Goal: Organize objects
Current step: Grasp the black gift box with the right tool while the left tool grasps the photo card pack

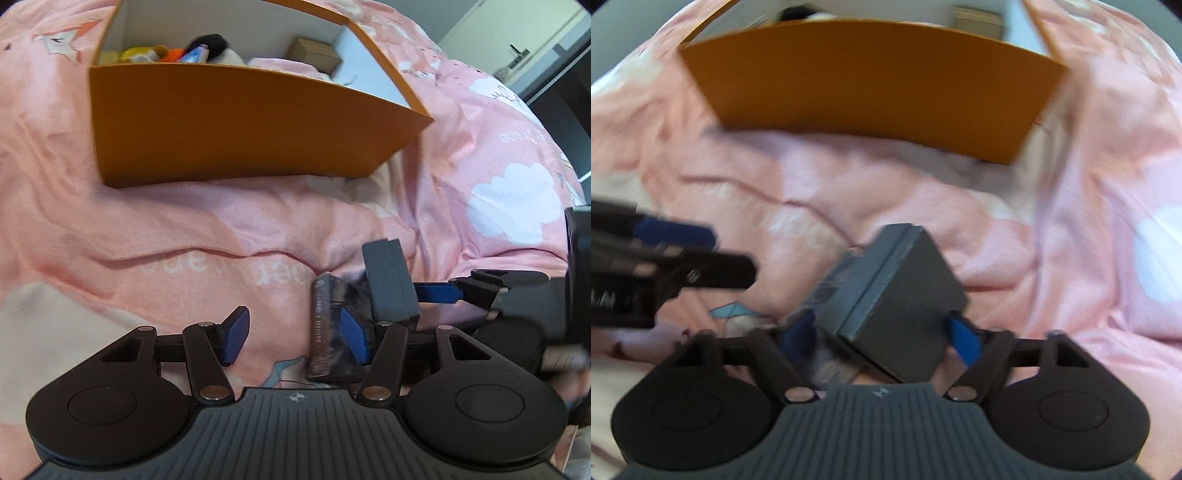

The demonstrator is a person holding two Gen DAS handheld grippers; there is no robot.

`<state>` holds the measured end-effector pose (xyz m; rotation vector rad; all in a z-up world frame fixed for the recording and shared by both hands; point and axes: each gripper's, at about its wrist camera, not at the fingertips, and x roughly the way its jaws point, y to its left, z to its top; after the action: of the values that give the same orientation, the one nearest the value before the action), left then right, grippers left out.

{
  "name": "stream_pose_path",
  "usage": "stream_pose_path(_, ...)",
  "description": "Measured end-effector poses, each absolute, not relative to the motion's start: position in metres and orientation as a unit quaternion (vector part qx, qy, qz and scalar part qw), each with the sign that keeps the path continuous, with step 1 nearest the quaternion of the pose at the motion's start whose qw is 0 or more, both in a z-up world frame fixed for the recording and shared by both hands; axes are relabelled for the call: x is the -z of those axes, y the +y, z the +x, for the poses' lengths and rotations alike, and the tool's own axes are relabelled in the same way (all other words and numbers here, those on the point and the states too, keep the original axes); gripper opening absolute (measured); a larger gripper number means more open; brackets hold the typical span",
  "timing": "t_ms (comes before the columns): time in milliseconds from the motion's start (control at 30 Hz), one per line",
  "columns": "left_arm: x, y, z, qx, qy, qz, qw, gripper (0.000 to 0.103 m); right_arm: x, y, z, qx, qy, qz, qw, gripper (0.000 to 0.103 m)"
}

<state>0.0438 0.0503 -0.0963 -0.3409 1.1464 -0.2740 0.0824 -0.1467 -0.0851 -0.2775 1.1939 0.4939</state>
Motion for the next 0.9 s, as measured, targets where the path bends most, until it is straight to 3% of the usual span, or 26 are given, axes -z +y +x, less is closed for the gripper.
stream_pose_path(167,0.107,0.04,0.055,0.171,0.551,-0.162,0.8,0.065,0.071,-0.189,0.099,-0.232,0.578,-0.022,0.782,0.058)
stream_pose_path(333,0.124,0.028,0.069,0.194,0.577,-0.173,0.774,0.065,0.056,-0.217,0.106,-0.209,0.572,-0.001,0.793,0.048)
stream_pose_path(800,0.168,0.012,0.092,0.199,0.629,-0.201,0.724,0.07,0.082,-0.233,0.126,-0.212,0.589,0.043,0.778,0.046)
stream_pose_path(900,0.163,0.012,0.089,0.202,0.624,-0.201,0.728,0.06,0.083,-0.233,0.127,-0.215,0.589,0.049,0.777,0.045)
